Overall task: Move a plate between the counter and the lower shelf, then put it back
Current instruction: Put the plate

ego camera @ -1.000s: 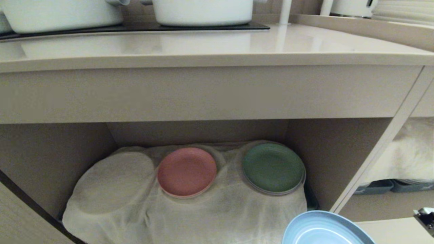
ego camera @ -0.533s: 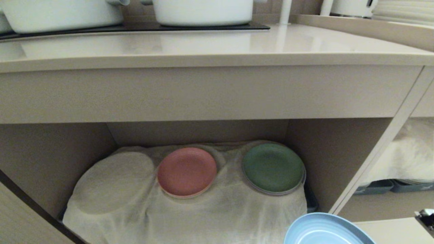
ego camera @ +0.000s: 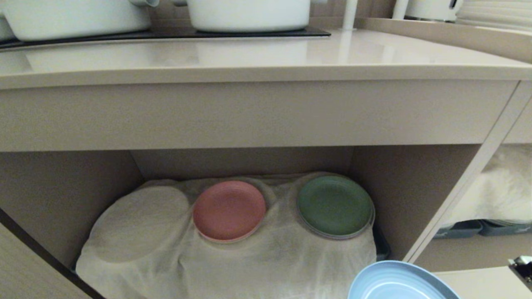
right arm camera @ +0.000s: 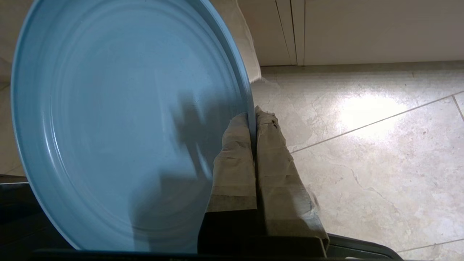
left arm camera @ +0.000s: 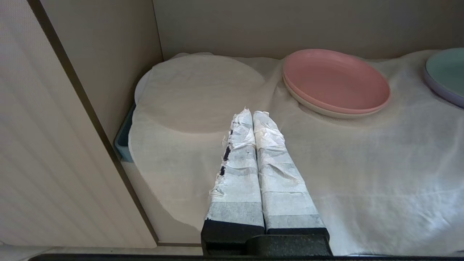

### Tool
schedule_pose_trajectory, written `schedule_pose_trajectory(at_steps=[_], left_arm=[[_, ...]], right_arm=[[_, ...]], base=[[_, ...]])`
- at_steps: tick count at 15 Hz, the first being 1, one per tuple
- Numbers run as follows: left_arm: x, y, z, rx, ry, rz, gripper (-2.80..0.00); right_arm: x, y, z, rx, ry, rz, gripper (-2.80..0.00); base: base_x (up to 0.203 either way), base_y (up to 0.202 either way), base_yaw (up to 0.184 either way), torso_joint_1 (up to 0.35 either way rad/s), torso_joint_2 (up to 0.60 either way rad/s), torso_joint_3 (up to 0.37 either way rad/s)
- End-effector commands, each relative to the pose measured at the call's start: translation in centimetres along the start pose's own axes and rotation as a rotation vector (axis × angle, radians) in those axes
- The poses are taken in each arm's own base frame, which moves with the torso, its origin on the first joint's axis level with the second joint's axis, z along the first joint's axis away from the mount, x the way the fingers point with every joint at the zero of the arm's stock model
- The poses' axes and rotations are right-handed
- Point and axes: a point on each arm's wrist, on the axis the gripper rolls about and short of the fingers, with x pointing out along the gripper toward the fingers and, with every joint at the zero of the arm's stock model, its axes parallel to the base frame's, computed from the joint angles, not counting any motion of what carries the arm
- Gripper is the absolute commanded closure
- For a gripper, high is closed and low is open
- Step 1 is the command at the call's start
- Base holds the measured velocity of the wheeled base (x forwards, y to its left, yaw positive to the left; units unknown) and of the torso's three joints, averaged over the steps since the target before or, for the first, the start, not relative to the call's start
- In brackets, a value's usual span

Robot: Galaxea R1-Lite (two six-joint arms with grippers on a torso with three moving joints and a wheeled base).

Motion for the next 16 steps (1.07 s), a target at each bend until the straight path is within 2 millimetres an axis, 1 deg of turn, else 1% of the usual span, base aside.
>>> schedule_pose_trajectory(at_steps=[1,3,6,16], left_arm=[[0.0,0.0,0.0,-0.001,-0.001,0.0,0.0],[0.0,0.0,0.0,-0.001,-0.001,0.0,0.0],[0.0,0.0,0.0,-0.001,-0.001,0.0,0.0],[0.0,0.0,0.0,-0.001,-0.001,0.0,0.0]], right_arm=[[0.0,0.0,-0.01,0.002,0.0,0.001,0.0],[0.01,-0.01,-0.05,0.002,0.002,0.002,0.0],[0.0,0.02,0.0,0.0,-0.001,0.004,0.0],[-0.06,0.05,-0.01,-0.003,-0.005,0.008,0.0]], base=[[0.0,0.0,0.0,0.0,0.0,0.0],[0.0,0.0,0.0,0.048,-0.2,-0.151],[0.0,0.0,0.0,0.068,-0.25,-0.274],[0.0,0.0,0.0,0.185,-0.5,-0.292]])
